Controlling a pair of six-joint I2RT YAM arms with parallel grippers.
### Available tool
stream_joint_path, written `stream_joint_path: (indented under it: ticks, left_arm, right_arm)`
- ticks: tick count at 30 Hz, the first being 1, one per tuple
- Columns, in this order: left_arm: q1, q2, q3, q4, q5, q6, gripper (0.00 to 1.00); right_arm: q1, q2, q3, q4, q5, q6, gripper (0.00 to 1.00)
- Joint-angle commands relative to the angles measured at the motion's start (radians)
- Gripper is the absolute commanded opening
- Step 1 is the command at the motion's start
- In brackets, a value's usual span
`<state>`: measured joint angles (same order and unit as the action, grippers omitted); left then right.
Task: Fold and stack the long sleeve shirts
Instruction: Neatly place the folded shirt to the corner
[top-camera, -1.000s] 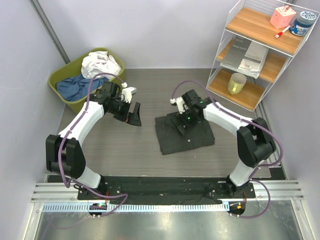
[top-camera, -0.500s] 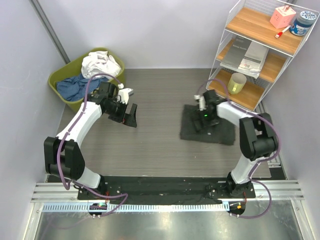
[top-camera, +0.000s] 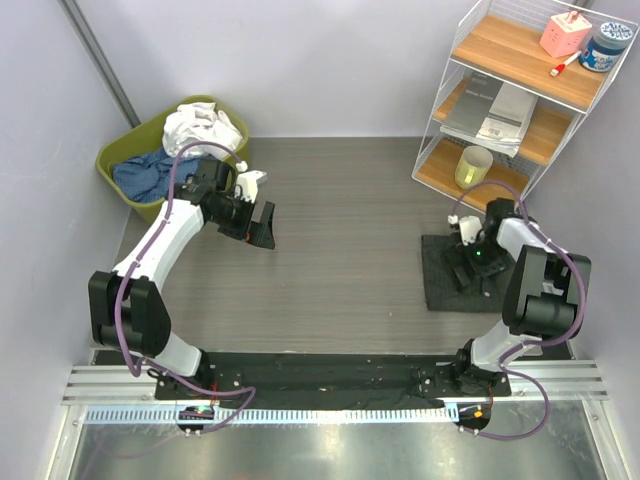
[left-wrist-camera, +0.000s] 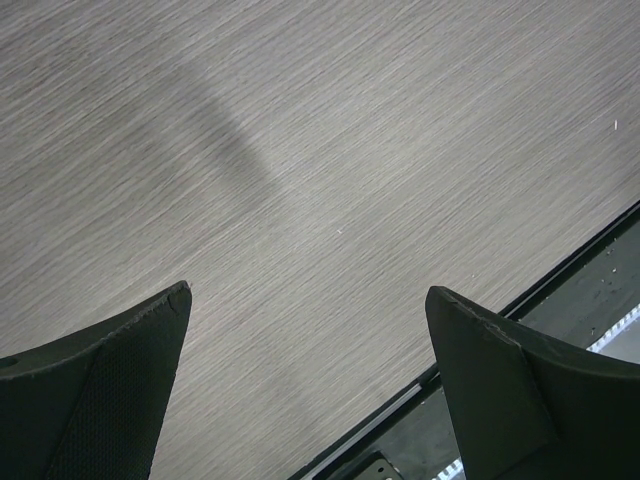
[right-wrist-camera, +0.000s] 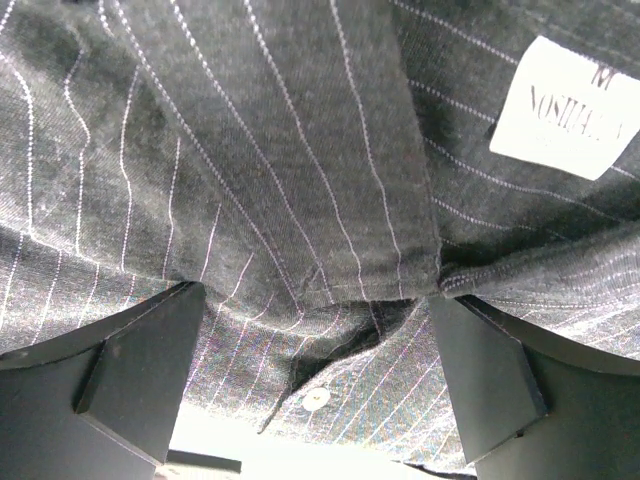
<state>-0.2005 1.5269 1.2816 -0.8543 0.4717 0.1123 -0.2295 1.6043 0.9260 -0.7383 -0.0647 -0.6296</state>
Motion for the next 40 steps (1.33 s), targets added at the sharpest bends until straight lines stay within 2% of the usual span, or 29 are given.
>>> stream_joint_path:
  ticks: [1, 4, 7, 10, 13, 16, 20, 26, 28, 32, 36, 40]
  left_arm:
    - [0.009, -0.004, 0.03, -0.003, 0.021, 0.001, 1.0]
    - [0.007, -0.01, 0.018, 0.004, 0.021, -0.002, 1.0]
    - [0.007, -0.016, 0.007, 0.012, 0.024, -0.003, 1.0]
    - [0.007, -0.027, 0.007, 0.012, 0.033, -0.01, 1.0]
    - [0.007, -0.039, 0.019, -0.006, 0.056, -0.011, 1.0]
    - [0.009, -0.034, 0.056, -0.04, 0.082, -0.057, 1.0]
    - [0.013, -0.056, 0.097, -0.034, 0.078, -0.14, 1.0]
    - [0.023, -0.053, 0.237, -0.176, -0.021, -0.117, 1.0]
    - [0.026, -0.069, 0.222, -0.204, -0.039, -0.073, 1.0]
    - [0.029, -0.16, 0.053, -0.145, -0.126, -0.062, 0.99]
    - [0.035, -0.22, -0.126, -0.117, -0.139, -0.069, 1.0]
    - [0.036, -0.255, -0.18, -0.091, -0.143, -0.091, 1.0]
  right_arm:
    - [-0.12, 0.086, -0.015, -0.049, 0.085, -0.246, 1.0]
    - [-0.175, 0.108, 0.008, -0.053, 0.078, -0.271, 1.0]
    - [-0.18, 0.088, 0.011, -0.067, 0.078, -0.304, 1.0]
    - [-0.18, 0.042, 0.049, -0.14, 0.013, -0.337, 1.0]
    - [-0.179, -0.018, 0.187, -0.284, -0.049, -0.335, 1.0]
    - [-0.168, -0.087, 0.359, -0.412, -0.174, -0.27, 1.0]
    - [-0.101, -0.15, 0.499, -0.455, -0.302, -0.127, 1.0]
    - [0.096, -0.176, 0.473, -0.302, -0.438, 0.221, 1.0]
    - [0.14, -0.173, 0.456, -0.238, -0.474, 0.272, 1.0]
    - [0.266, -0.159, 0.341, -0.121, -0.455, 0.352, 1.0]
    - [0.357, -0.162, 0.245, -0.046, -0.434, 0.402, 1.0]
    - [0.413, -0.181, 0.208, -0.006, -0.409, 0.412, 1.0]
